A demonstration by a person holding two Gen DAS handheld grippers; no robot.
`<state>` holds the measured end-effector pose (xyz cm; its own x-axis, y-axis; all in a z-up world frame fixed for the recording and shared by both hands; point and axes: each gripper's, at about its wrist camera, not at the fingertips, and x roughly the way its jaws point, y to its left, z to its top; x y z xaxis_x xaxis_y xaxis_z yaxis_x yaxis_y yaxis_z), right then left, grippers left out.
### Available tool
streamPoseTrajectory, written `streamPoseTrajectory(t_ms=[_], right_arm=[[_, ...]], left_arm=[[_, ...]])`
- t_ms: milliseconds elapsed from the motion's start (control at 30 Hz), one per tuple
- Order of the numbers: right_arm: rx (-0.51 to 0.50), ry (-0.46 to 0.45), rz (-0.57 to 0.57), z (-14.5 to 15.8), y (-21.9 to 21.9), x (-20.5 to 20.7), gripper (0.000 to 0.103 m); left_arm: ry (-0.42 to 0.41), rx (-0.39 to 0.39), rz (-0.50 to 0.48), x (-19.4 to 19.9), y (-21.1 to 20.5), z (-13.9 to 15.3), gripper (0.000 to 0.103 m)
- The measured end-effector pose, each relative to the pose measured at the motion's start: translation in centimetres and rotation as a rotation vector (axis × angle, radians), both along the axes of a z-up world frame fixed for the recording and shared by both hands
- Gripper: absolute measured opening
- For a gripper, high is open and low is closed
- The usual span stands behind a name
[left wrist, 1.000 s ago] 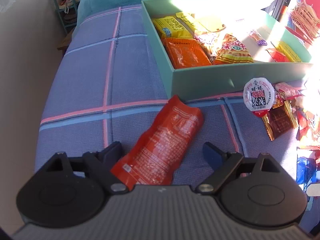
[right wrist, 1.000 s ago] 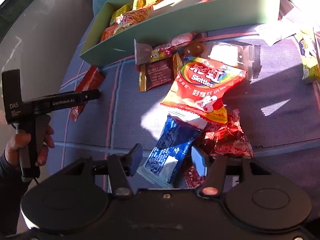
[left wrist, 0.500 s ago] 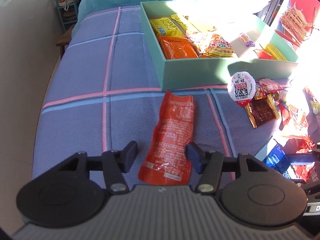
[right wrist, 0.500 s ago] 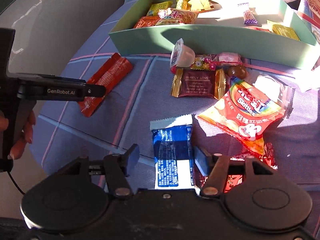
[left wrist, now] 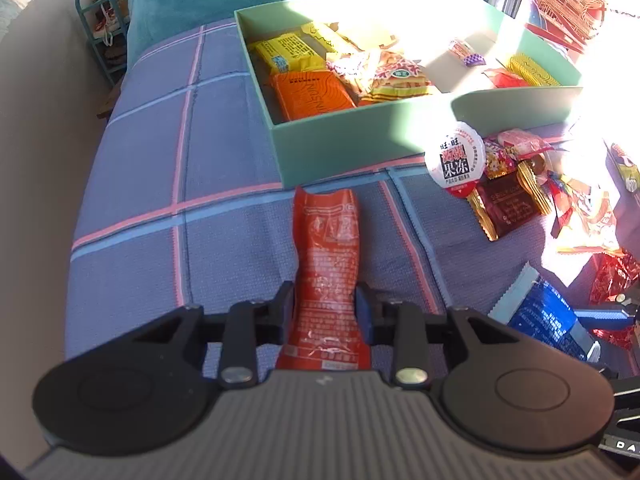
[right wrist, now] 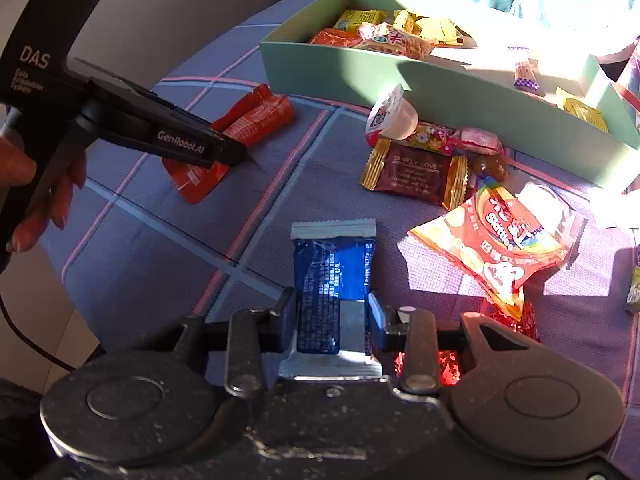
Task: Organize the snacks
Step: 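Carry the red bag and blue packet into the green box and release them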
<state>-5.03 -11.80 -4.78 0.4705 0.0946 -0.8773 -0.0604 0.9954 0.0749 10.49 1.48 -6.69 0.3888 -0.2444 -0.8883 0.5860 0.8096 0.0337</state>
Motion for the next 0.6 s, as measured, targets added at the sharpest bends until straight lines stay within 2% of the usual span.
streamPoseTrajectory(t_ms=[200,400,600], right_arm=[[0.051,-0.050,-0.025,1.6,-1.5,-0.3,0.036],[0.117,-0.110,-0.074,3.5,-3.7,-0.4,0.036],[0.165,-0.170,-0.137,5.4,-7.1,0.0,0.036]], left_arm=[[0.020,-0.035,0.050,-0.7,1.0,0.9,0.031],[0.019,-0.087,0.080,-1.5,1.3,3.0,0.031],[-0.001,-0.130,0.070,-1.7,-0.2,5.9,0.031]])
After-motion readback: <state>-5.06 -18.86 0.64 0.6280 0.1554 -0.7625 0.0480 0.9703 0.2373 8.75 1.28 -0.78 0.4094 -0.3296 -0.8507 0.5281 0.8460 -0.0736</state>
